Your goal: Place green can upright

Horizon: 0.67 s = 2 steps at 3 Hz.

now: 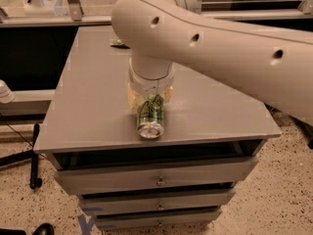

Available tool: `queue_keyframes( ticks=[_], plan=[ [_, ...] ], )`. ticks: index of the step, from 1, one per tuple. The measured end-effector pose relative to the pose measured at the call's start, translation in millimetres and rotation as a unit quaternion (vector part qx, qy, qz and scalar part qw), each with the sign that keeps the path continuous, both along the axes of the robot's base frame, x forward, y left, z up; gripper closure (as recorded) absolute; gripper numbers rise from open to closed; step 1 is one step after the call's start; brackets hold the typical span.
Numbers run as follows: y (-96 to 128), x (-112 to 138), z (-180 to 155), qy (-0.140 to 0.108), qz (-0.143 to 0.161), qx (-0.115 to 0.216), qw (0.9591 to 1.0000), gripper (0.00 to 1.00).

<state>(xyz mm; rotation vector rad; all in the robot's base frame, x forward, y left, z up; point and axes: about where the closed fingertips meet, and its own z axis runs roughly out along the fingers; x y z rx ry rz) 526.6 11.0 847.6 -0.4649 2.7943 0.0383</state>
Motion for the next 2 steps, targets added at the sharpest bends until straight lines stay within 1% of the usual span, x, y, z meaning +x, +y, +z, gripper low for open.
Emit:
queue_keyframes(
  ticks=[1, 2],
  plan=[
    [0.8, 6.3, 12.8, -0.018, 0.002, 0.007, 0.9998, 0.87],
    [-0.8, 18.5, 28.0, -0.043, 0.017, 0.017, 0.9988, 1.0]
  ],
)
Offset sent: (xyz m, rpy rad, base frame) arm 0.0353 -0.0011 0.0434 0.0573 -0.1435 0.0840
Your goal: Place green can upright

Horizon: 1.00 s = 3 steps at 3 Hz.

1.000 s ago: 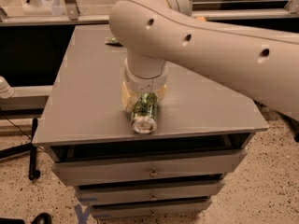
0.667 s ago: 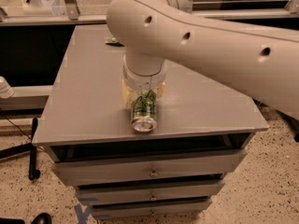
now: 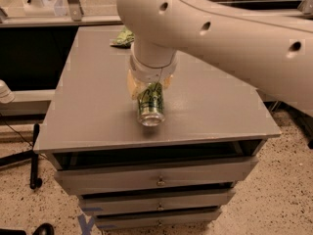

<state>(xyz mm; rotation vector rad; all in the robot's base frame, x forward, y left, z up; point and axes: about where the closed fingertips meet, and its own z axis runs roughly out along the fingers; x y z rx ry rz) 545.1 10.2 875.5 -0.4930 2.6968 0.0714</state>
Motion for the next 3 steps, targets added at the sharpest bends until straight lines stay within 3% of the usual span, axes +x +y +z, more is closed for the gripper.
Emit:
queue_keyframes(
  ticks=[1, 2, 3],
  plan=[
    [-3.1, 13.7, 15.3, -0.03, 0.029, 0.012, 0.9991, 1.0],
    [-14.3, 23.4, 18.3, -0.057, 0.063, 0.054, 0.9949, 1.0],
    [-26.8, 42.2, 23.0, -0.097, 0.076, 0.148, 0.9813, 1.0]
  ],
)
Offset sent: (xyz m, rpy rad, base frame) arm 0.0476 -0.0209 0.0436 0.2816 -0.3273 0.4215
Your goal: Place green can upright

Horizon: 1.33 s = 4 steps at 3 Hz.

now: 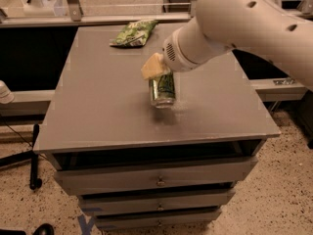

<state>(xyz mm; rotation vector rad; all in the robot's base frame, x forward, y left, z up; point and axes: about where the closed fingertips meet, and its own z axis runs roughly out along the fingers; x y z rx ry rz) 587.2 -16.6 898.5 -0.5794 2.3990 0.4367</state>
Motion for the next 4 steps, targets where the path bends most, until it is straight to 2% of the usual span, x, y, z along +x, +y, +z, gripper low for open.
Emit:
queue_keyframes(
  ticks=[1, 2, 3, 4],
  plan=[
    [8.1, 29.3, 25.2, -0.051, 0.018, 0.125, 0.9907, 1.0],
    [-13.3, 41.9, 48.5, -0.074, 0.037, 0.24, 0.9672, 1.0],
    [-54.1, 17.3, 50.4, -0.13, 0.09, 0.295, 0.9424, 1.0],
    [-36.9, 2.7, 73.0, -0.176, 0.143, 0.285, 0.9313, 1.0]
  ],
)
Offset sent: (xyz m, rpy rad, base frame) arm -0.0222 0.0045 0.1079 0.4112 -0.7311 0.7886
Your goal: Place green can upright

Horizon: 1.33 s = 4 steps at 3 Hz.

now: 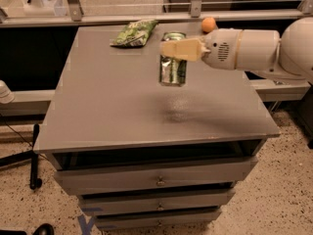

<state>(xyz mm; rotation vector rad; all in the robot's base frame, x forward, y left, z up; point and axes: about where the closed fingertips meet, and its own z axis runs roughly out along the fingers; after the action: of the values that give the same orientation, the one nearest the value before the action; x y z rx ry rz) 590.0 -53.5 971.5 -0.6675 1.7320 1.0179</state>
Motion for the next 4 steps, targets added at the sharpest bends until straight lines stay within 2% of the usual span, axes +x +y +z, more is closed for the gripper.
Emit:
queue_keyframes(
  ticks=[1, 2, 3, 4],
  plan=[
    [18.1, -8.6, 9.6, -0.041, 0.056, 0.005, 0.9976, 1.0],
    [36.9, -17.4, 5.7, -0.121, 0.124, 0.009, 0.9848, 1.0],
    [51.0, -22.3, -7.0, -0.206, 0.157, 0.001, 0.9658, 1.0],
    [55.7, -24.9, -21.3, -0.281, 0.159, -0.012, 0.9463, 1.0]
  ],
)
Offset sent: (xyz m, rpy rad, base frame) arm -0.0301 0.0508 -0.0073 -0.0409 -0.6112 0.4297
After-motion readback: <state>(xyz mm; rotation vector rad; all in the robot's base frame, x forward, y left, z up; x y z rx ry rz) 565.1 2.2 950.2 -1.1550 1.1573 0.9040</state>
